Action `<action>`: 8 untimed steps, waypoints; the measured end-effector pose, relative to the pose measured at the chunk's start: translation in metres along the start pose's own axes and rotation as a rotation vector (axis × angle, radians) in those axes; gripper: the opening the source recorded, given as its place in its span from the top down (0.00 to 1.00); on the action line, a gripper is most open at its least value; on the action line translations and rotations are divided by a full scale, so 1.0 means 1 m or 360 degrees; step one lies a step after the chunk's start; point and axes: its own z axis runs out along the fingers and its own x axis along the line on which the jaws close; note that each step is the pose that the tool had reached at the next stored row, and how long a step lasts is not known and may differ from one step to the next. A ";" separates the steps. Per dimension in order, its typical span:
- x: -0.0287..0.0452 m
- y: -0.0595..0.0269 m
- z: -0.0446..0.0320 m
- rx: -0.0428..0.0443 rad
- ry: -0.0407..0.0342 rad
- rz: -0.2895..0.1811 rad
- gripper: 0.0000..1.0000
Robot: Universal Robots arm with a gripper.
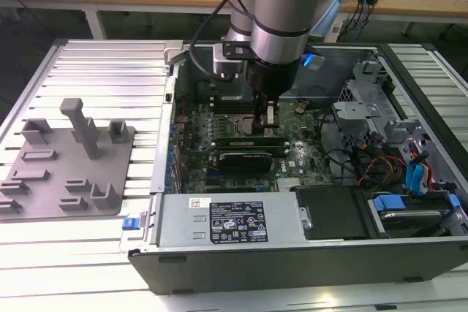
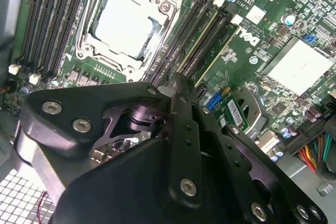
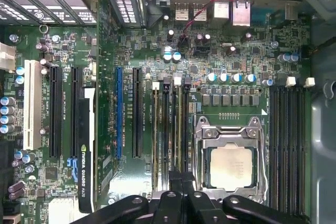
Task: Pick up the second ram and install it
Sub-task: 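Insert the second ram into the second slot, then press down the second ram until it locks into place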
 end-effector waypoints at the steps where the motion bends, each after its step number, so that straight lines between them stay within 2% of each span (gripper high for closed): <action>1: 0.0000 -0.0003 0.0000 0.0000 0.0000 0.0000 0.92; 8: 0.0000 -0.0032 -0.0001 0.0000 0.0000 0.0000 0.92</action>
